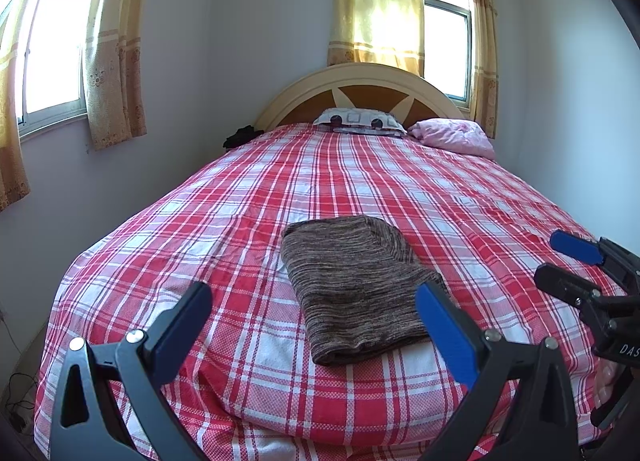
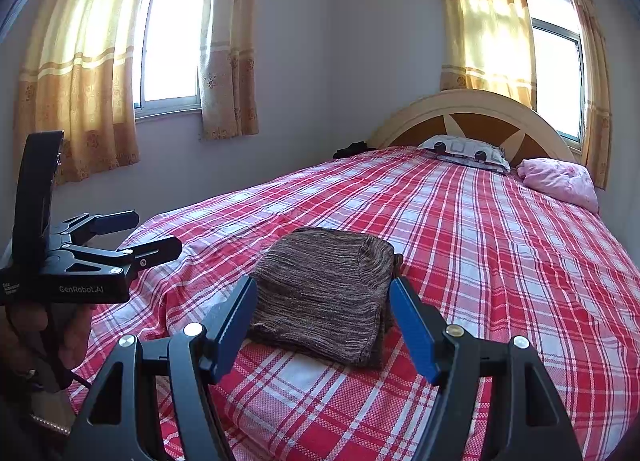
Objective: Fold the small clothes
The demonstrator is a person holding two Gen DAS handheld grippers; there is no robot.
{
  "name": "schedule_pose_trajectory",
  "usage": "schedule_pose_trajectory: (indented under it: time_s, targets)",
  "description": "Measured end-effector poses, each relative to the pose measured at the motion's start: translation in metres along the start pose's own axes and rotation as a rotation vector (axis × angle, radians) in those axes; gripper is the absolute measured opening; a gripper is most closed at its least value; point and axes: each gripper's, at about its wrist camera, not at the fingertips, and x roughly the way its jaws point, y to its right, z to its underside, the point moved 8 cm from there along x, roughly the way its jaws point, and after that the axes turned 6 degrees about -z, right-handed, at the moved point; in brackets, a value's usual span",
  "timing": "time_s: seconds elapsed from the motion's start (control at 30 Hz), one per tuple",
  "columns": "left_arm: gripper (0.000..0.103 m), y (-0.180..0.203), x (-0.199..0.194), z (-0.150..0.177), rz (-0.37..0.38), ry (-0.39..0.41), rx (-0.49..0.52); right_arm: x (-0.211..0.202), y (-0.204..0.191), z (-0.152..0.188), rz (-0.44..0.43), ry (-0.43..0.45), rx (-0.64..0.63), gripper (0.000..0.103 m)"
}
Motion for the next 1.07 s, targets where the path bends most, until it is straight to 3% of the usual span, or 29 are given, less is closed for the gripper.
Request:
schedule_pose_trajectory:
  time_s: [0.43,0.8,1.07]
  targets:
    - [0.103,-0.002,-0.003,-0.007,0.015,0.024,0.011,0.0,-0.001,-0.001,0.008,0.019,0.008,0.069]
    - [0.103,-0.013,0.012,-0.005,0.017,-0.027,-0.011,0.005,-0.002,0.002,0.004,0.017,0.011,0.069]
    - [0.103,-0.017,0.016,-0.001,0.006,-0.015,0.007,0.011,0.0,0.008,0.002,0.001,0.024,0.069]
